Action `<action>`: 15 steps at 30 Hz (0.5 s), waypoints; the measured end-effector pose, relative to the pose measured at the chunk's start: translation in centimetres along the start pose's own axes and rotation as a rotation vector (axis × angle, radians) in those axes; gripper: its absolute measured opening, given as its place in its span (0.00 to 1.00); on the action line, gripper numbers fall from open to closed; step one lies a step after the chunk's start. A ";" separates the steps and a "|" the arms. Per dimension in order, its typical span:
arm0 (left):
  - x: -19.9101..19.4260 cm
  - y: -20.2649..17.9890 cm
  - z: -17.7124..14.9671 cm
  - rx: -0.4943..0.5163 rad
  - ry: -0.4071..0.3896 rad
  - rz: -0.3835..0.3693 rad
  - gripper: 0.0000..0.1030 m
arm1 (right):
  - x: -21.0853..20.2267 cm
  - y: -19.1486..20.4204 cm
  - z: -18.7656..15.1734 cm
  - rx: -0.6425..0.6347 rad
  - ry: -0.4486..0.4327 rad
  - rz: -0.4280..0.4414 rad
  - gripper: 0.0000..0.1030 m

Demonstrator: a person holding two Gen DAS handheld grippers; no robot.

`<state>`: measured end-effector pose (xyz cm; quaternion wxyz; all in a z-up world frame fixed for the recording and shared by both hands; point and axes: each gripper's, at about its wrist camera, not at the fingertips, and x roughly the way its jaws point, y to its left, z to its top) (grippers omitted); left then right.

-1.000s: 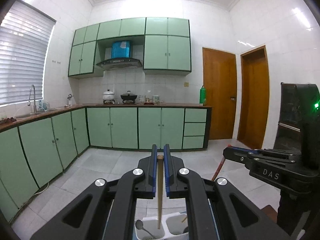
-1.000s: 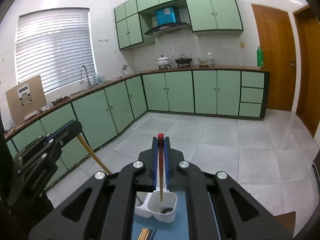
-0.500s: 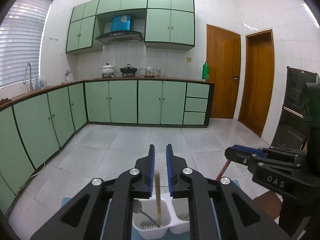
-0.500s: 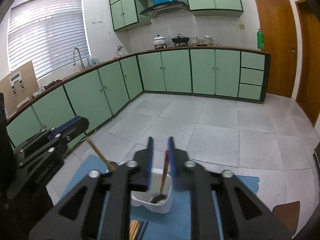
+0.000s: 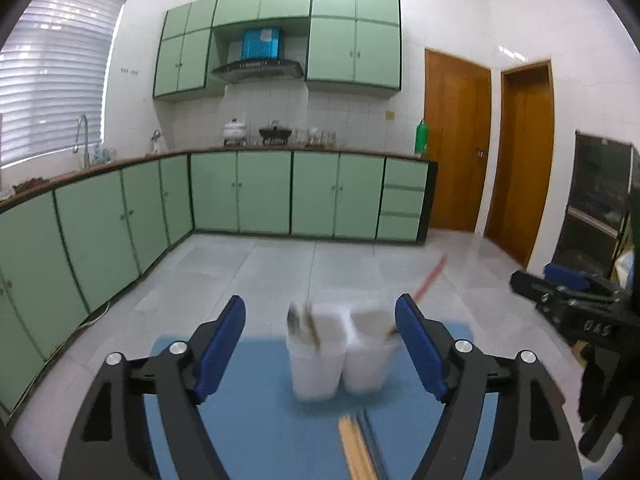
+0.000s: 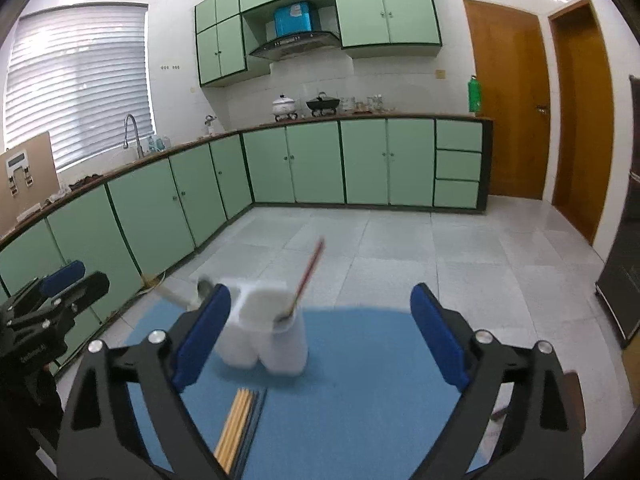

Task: Organize utensils
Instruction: 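Move both open tools back down toward the remaining chopsticks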

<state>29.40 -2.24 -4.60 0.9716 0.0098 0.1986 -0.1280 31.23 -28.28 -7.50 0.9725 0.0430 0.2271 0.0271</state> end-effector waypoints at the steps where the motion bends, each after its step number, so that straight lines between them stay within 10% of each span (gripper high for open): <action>1: -0.6 -0.2 -1.6 0.008 0.015 0.013 0.74 | -0.5 0.1 -1.6 -0.003 0.012 -0.005 0.88; 15: -1.9 1.0 -18.3 -0.060 0.333 0.096 0.76 | -1.0 4.4 -18.2 0.007 0.279 -0.017 0.89</action>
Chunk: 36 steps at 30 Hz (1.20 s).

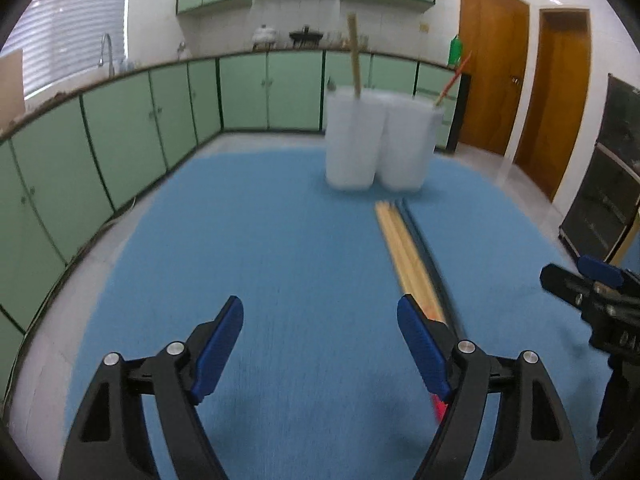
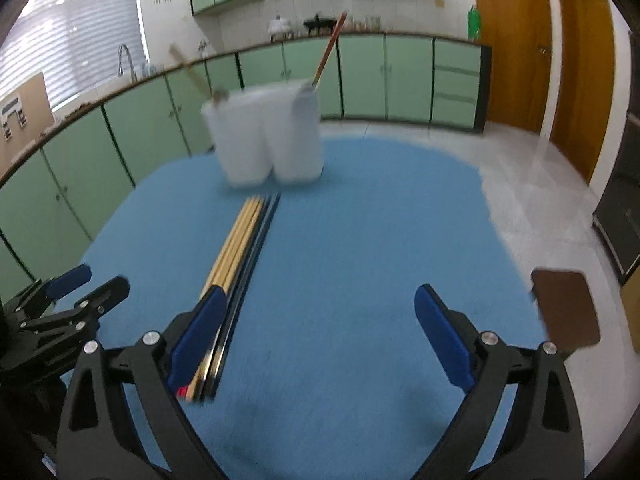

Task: Organize utensils
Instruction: 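Move both open tools back down toward the remaining chopsticks, then grasp a black chopstick with the right tool while the left tool approaches a red chopstick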

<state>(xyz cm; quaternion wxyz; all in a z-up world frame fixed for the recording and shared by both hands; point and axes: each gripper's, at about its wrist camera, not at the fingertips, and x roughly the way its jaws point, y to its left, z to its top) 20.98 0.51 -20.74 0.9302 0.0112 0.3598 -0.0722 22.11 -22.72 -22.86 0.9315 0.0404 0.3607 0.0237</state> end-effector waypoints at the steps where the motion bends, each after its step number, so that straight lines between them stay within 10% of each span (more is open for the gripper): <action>1: 0.1 0.1 -0.5 -0.003 0.013 0.004 0.76 | 0.2 0.4 -0.8 -0.003 0.015 0.001 0.89; 27: 0.0 0.9 -2.4 -0.016 0.067 0.055 0.77 | 0.9 4.0 -4.5 -0.091 0.144 -0.044 0.64; 36: 0.0 0.8 -2.6 -0.017 0.072 0.054 0.77 | 0.0 3.7 -5.5 -0.048 0.144 0.068 0.48</action>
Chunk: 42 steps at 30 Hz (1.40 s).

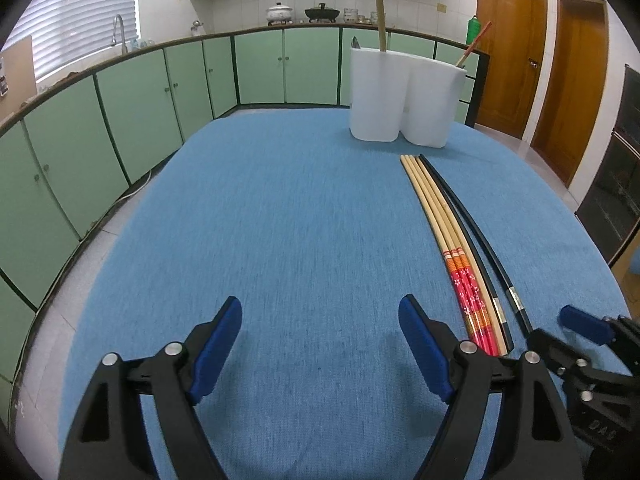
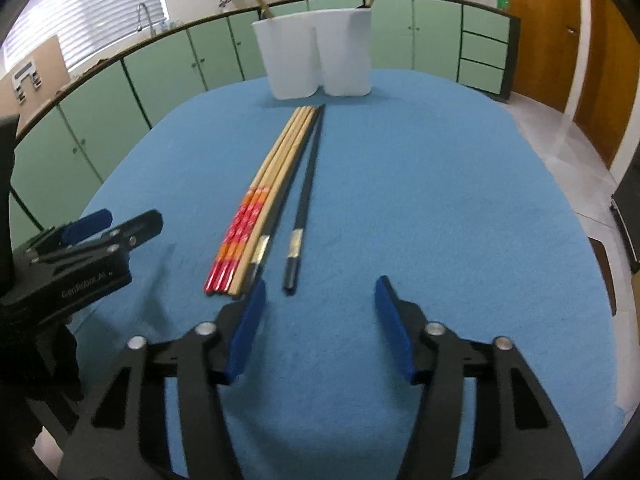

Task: Organize utensils
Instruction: 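Grasp a black chopstick with the right tool while the left tool approaches a red chopstick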

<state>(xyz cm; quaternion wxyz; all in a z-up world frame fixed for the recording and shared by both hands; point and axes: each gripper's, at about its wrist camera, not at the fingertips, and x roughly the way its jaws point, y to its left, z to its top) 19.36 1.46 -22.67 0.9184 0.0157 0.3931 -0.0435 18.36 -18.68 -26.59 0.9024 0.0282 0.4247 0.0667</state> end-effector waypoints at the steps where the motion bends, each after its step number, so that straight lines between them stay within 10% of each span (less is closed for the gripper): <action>1: 0.0 0.0 0.0 0.001 0.001 0.000 0.77 | 0.1 0.1 0.1 0.001 0.000 -0.002 0.45; 10: -0.1 -0.5 -0.2 0.020 0.008 -0.013 0.77 | 0.5 0.7 0.5 -0.015 0.010 0.008 0.06; 25: -0.6 -4.5 -1.1 0.082 0.037 -0.136 0.77 | -0.5 -4.5 0.1 0.090 -0.012 -0.055 0.07; 42: 0.3 -3.8 -1.4 0.049 0.079 -0.046 0.79 | -0.9 -3.9 -0.4 0.036 -0.005 0.067 0.20</action>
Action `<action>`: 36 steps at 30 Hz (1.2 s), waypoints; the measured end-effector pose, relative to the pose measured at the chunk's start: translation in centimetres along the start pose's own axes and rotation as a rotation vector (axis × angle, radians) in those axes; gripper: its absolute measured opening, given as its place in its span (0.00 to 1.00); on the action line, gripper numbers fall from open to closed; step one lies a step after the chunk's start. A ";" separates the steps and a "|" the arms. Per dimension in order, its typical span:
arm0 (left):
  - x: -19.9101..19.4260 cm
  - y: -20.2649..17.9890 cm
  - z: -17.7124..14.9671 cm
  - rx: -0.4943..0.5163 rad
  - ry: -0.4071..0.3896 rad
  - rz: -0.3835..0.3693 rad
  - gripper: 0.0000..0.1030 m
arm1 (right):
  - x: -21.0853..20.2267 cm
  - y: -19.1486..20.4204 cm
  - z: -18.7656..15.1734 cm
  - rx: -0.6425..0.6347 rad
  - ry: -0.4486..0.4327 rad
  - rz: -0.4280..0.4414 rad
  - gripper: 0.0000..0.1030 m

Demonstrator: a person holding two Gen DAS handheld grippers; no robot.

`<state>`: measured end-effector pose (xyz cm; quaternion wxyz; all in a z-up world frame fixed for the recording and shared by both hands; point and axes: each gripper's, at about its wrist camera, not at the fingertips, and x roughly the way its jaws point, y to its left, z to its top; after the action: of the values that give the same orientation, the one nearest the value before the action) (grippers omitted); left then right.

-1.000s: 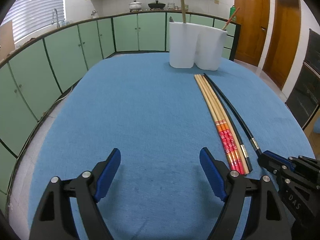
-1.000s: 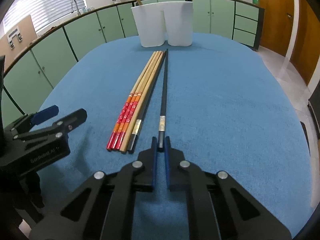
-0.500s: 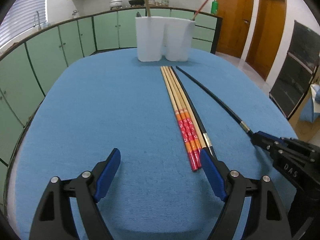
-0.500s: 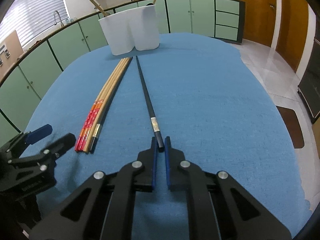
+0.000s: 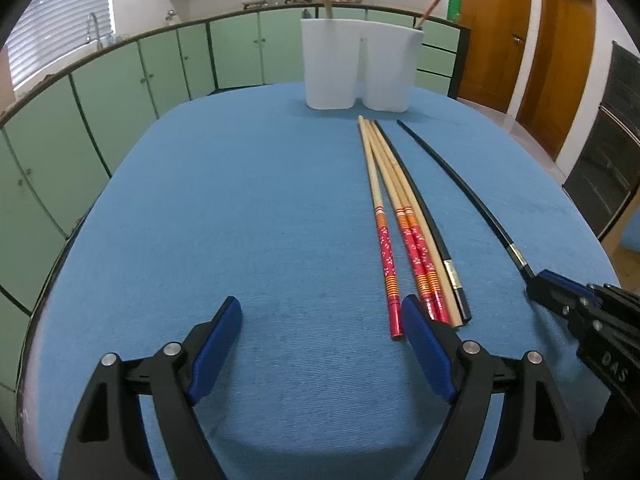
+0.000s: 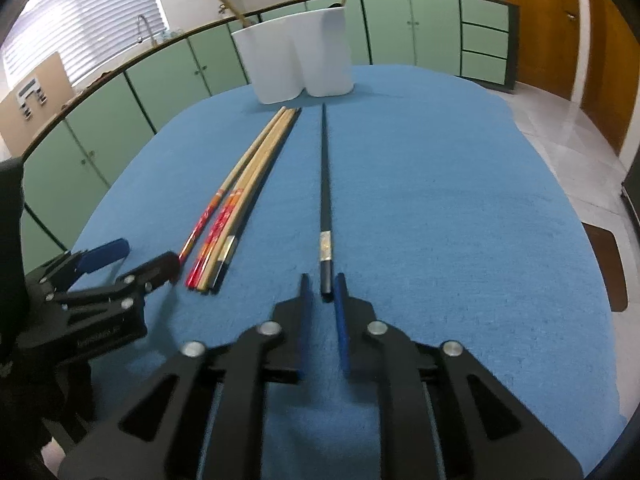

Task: Organize utensils
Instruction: 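Grasp a black chopstick with the right tool while the left tool approaches a red chopstick, then grasp a red-patterned chopstick with the left tool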

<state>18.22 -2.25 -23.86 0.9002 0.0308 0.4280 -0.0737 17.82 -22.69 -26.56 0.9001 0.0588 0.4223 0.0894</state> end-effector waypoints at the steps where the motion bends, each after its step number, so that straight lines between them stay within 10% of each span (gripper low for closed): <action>1: -0.1 0.2 -0.1 -0.003 -0.001 -0.005 0.79 | -0.1 0.0 -0.1 -0.003 -0.001 0.006 0.26; 13: -0.5 -0.4 -0.6 0.045 -0.005 -0.020 0.75 | 0.0 -0.1 0.1 -0.010 -0.002 -0.021 0.29; 20: -0.3 -0.9 -0.6 0.033 0.002 -0.080 0.59 | 0.5 0.2 0.2 -0.022 0.005 -0.033 0.11; 28: -0.5 -1.9 -0.6 0.069 -0.011 -0.067 0.08 | 0.5 0.0 0.2 -0.020 0.003 -0.036 0.06; 36: -1.7 -1.9 -0.2 0.070 -0.043 -0.056 0.06 | -0.4 -0.2 0.5 -0.010 -0.018 -0.019 0.06</action>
<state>16.68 -3.94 -22.67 0.9052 0.0487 0.4064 -0.1142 17.95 -23.01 -25.98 0.9049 0.0510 0.4145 0.0823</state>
